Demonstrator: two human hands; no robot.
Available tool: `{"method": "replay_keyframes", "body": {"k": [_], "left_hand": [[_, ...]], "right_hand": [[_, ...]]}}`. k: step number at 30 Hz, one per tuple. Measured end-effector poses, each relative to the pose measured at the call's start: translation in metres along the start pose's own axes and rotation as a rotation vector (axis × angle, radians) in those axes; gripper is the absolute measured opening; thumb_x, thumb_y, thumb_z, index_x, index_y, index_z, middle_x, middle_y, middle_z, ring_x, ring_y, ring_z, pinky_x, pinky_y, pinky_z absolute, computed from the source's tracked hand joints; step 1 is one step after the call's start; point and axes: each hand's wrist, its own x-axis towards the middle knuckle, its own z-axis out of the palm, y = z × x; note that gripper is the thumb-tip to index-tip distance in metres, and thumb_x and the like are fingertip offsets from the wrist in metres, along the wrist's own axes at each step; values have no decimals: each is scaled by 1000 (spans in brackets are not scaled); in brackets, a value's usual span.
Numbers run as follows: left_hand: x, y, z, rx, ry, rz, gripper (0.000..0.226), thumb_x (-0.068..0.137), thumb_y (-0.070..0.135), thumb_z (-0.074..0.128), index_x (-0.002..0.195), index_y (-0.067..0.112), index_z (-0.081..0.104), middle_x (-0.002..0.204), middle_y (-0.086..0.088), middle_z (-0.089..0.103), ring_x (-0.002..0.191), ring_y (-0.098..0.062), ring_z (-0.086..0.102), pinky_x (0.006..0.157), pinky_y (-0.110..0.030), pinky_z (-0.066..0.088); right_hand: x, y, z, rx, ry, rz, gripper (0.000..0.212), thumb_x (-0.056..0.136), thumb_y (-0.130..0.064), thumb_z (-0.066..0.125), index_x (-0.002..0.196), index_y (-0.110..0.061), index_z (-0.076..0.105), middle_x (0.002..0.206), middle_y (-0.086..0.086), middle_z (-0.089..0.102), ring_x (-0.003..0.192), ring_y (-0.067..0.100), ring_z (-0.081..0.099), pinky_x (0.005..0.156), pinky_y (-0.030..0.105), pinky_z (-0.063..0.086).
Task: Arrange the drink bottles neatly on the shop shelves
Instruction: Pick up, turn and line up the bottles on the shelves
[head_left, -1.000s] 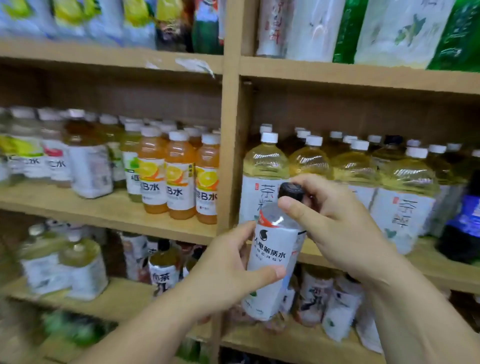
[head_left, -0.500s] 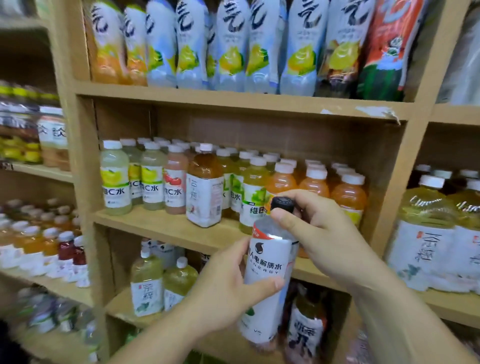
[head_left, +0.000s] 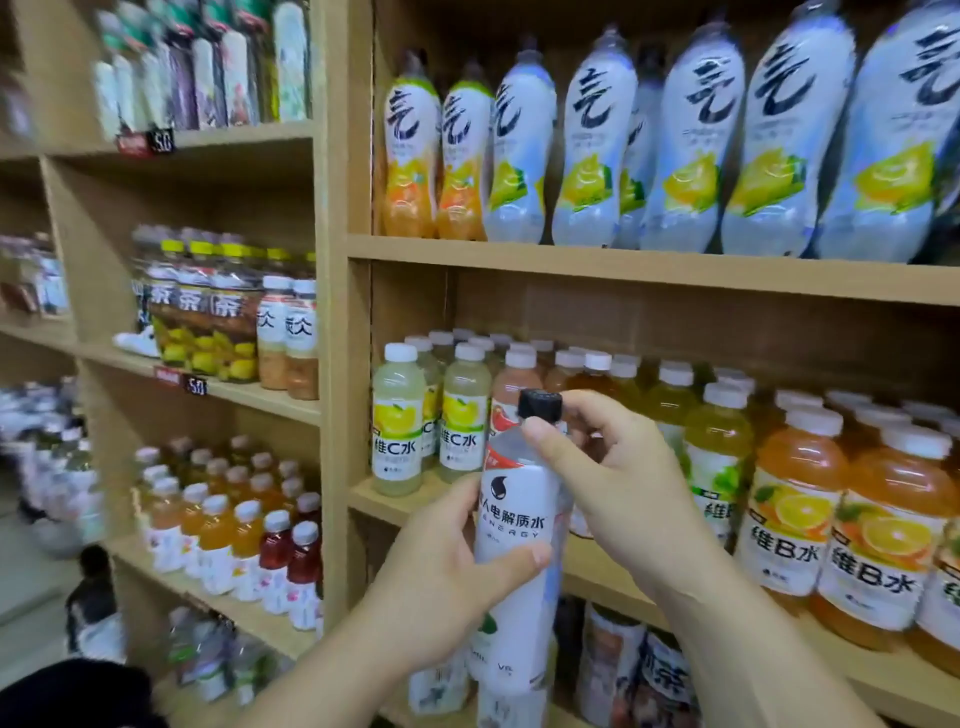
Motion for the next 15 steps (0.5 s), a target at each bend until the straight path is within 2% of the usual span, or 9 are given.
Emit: {"method": "replay_keyframes", "body": {"k": [2, 4, 7, 9, 11, 13, 15], "left_hand": [[5, -5, -15, 12, 30, -16, 52, 76, 39, 81, 124, 35, 63, 118, 11, 74, 111, -10, 70, 97, -45, 56], [10, -10, -27, 13, 76, -27, 48, 79, 31, 82, 124, 28, 64, 116, 9, 75, 109, -11, 71, 93, -39, 57], [17, -12, -44, 4, 151, -54, 37, 88, 16, 79, 122, 25, 66, 112, 7, 77, 104, -12, 73, 85, -32, 59], [21, -10, -54, 33, 173, -52, 36, 89, 16, 78, 122, 25, 66, 110, 7, 78, 101, -11, 74, 80, -28, 59], [27, -8, -60, 55, 194, -39, 38, 87, 17, 78, 123, 25, 66, 109, 8, 78, 100, -9, 74, 78, -26, 58], [34, -5, -64, 56, 213, -27, 38, 87, 17, 78, 122, 25, 66, 108, 8, 78, 99, -10, 74, 79, -29, 59], [42, 3, -67, 54, 231, -8, 38, 87, 17, 80, 121, 25, 66, 107, 7, 78, 97, -12, 75, 81, -37, 61]], "right_hand": [[10, 5, 18, 6, -20, -3, 10, 91, -48, 68, 98, -42, 70, 79, -20, 55, 73, 6, 51, 69, 22, 40], [19, 9, 33, 27, -65, 13, 17, 83, -60, 69, 98, -51, 66, 94, -18, 61, 86, 4, 58, 75, 22, 46], [28, 15, 54, 22, -183, 54, 45, 78, -61, 73, 119, -58, 54, 118, -37, 51, 112, -17, 50, 90, 13, 42], [34, 17, 64, 53, -223, 60, 60, 81, -56, 74, 134, -57, 46, 120, -43, 46, 120, -16, 47, 99, 20, 43], [43, 18, 69, 102, -226, 46, 59, 84, -53, 74, 134, -58, 44, 126, -38, 50, 123, -11, 50, 105, 29, 47], [51, 19, 71, 120, -218, 7, 54, 86, -52, 73, 132, -58, 45, 132, -31, 54, 123, -8, 53, 104, 34, 50], [58, 16, 72, 168, -213, -32, 53, 87, -54, 71, 133, -57, 46, 130, -27, 60, 119, -4, 58, 100, 35, 54]]}}
